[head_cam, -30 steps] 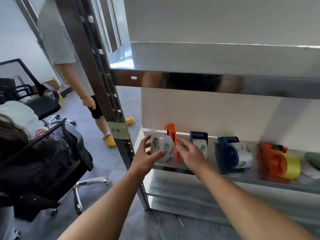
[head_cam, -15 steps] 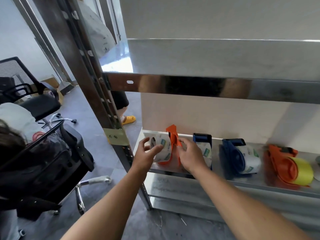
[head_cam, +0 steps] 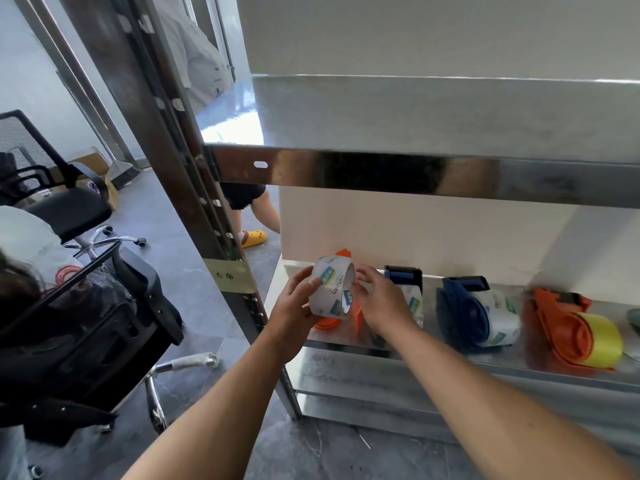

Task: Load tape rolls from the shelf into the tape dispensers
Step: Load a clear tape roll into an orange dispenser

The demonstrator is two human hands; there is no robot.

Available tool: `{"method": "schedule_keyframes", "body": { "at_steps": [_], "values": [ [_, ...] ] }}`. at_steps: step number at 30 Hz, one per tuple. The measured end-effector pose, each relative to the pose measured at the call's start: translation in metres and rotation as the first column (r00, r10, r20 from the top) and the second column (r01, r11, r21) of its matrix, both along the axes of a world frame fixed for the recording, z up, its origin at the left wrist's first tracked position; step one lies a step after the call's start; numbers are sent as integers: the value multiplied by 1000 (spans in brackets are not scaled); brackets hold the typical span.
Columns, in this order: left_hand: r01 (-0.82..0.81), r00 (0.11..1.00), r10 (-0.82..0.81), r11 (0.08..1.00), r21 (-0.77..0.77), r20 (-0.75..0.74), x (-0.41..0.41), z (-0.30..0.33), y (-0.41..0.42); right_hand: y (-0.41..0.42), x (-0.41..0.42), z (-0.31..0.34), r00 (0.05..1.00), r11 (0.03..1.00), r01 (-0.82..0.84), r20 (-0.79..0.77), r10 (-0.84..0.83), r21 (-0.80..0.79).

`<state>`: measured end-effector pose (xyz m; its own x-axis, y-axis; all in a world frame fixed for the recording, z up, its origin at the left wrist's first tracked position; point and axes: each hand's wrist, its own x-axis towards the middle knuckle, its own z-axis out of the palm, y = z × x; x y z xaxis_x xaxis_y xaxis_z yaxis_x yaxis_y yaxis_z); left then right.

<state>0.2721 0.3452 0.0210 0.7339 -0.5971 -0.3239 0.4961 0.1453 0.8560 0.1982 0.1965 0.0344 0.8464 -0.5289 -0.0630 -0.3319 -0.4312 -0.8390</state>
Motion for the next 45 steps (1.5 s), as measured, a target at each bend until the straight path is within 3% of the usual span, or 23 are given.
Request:
{"method": "schedule_keyframes", "body": {
  "at_steps": [3, 11, 16, 22, 32, 38, 45],
  "values": [
    [19, 1000, -19, 1000, 1, -19, -1, 2, 3, 4, 6, 0, 998, 997, 62, 31, -61, -40],
    [-253, 963, 238, 959, 125, 126, -4, -7, 3, 4, 25, 9, 978, 972, 210, 19, -209, -106],
    [-287, 950, 246, 929, 232, 191, 1, -15, 2, 8, 30, 5, 979, 958, 153, -97, -181, -242],
    [-369, 918, 275, 857, 361, 284, 5, -27, -6, 11, 36, -11, 982, 961, 87, -140, -127, -262],
    [-335, 942, 286, 809, 483, 175, 8, -43, -14, 13, 42, -40, 981, 951, 63, -157, -116, -304],
    [-237, 971, 210, 791, 564, 115, 18, -53, -15, 14, 39, -47, 986, 960, 60, -132, -99, -273],
    [-234, 972, 157, 743, 628, 176, 16, -46, -18, 12, 38, -46, 974, 967, 138, -149, -172, -216]
  ]
}}
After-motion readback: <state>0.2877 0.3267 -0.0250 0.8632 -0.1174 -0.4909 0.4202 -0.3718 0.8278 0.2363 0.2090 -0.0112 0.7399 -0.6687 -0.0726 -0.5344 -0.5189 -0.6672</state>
